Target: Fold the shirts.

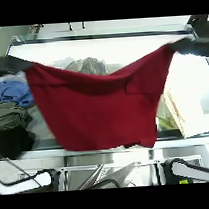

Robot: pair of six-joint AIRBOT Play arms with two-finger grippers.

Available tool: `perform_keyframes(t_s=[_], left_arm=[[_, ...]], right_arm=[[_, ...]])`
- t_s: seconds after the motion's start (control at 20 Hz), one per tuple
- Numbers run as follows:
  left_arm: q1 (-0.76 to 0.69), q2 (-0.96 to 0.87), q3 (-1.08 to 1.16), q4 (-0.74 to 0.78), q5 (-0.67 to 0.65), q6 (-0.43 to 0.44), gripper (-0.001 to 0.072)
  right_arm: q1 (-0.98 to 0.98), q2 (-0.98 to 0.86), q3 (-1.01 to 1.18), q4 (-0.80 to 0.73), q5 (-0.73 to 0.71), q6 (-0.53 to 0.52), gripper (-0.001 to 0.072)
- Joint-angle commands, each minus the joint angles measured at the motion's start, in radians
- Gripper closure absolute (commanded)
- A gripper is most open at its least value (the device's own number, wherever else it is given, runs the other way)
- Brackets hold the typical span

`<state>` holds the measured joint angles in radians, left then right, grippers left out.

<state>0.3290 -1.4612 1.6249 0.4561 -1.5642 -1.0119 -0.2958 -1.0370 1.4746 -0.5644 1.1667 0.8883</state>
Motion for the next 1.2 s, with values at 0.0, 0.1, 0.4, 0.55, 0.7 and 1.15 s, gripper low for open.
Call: perform_keyframes(t_s=[0.0,0.1,0.4,0.55,0.7,1.15], left_arm=[[-0.099,-0.262,-0.024,0.171,0.108,0.0,0.0694],[-0.114,-0.414,0.063,0.182,0.108,-0.034,0.0694],[-0.101,-0.667,0.406,0.201,0.072,-0.19,0.0695],[-0.096,-0.675,0.456,0.367,0.064,-0.224,0.0694],[-0.096,-0.675,0.378,0.392,0.047,-0.181,0.0694],[-0.13,-0.678,0.345,0.495,0.042,-0.109,0.0694]], right_arm=[[0.031,-0.235,-0.097,-0.031,-0.126,-0.015,0.0694],[0.031,-0.346,-0.083,0.002,-0.202,-0.029,0.0694],[-0.002,-0.513,0.088,0.085,-0.161,-0.024,0.0695],[-0.04,-0.502,0.083,-0.01,-0.011,0.034,0.0695],[-0.039,-0.493,0.032,-0.117,0.055,0.074,0.0695],[-0.032,-0.489,-0.075,-0.185,-0.043,0.069,0.0695]])
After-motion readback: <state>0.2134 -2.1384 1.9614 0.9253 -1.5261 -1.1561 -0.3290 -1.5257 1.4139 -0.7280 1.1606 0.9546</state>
